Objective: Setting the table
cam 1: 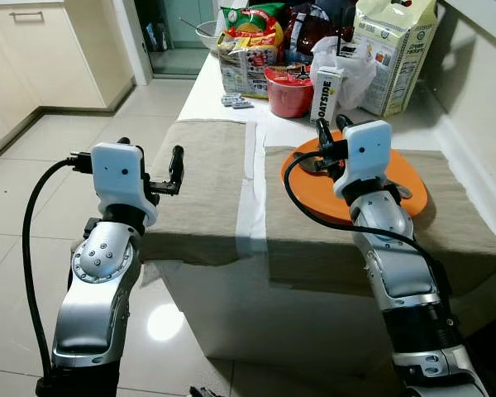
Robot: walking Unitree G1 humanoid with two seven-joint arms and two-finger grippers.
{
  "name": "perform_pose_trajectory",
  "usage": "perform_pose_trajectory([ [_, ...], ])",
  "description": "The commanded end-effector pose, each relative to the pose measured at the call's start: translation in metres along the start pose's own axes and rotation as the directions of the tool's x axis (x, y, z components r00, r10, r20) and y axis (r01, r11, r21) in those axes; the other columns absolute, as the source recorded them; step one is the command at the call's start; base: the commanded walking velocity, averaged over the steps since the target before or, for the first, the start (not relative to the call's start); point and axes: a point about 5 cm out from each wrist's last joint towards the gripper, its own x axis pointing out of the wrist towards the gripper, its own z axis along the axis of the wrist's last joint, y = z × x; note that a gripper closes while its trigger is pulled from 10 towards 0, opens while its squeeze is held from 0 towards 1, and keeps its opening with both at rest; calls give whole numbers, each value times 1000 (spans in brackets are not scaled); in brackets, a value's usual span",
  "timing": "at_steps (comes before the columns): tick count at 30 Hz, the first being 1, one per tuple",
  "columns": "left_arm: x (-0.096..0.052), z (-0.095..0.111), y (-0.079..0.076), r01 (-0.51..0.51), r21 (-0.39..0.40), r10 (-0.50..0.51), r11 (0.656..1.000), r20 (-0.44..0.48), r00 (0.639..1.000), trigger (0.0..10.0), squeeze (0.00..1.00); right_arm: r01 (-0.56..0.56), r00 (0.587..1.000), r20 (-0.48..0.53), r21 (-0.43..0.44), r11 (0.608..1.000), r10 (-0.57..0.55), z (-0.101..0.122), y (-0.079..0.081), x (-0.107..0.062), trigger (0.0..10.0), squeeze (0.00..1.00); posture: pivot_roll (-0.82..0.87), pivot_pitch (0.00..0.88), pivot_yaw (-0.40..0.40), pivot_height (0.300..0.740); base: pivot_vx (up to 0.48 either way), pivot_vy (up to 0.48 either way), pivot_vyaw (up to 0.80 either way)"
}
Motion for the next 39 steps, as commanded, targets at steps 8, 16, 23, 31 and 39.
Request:
perform_pose_trajectory([
  [8,-2,-2,-3,-3,3,3,1000,-8,1000,10000,0,-7,994,-113,-37,999,3,-20,-9,4,10000,1000,-87,0,66,740,0,0,0],
  [16,-3,-3,-3,-8,-1,8,1000,-8,1000,10000,0,-14,991,-134,-80,997,3,-18,-18,12,10000,1000,-84,0,61,740,0,0,0],
  [23,-2,-3,-4,-10,-1,10,1000,-5,1000,10000,0,-16,995,-99,-80,997,8,-4,-27,23,10000,0,-88,0,56,740,0,0,0],
  [31,-2,-6,-2,-15,-12,15,1000,-9,1000,10000,0,38,993,113,-94,995,-27,12,-6,-9,10000,0,-99,0,56,740,0,0,0],
  [39,1,-4,-5,4,-38,-3,999,2,1000,10000,0,14,996,91,-68,998,-7,4,12,-23,10000,0,-107,0,66,740,0,0,0],
])
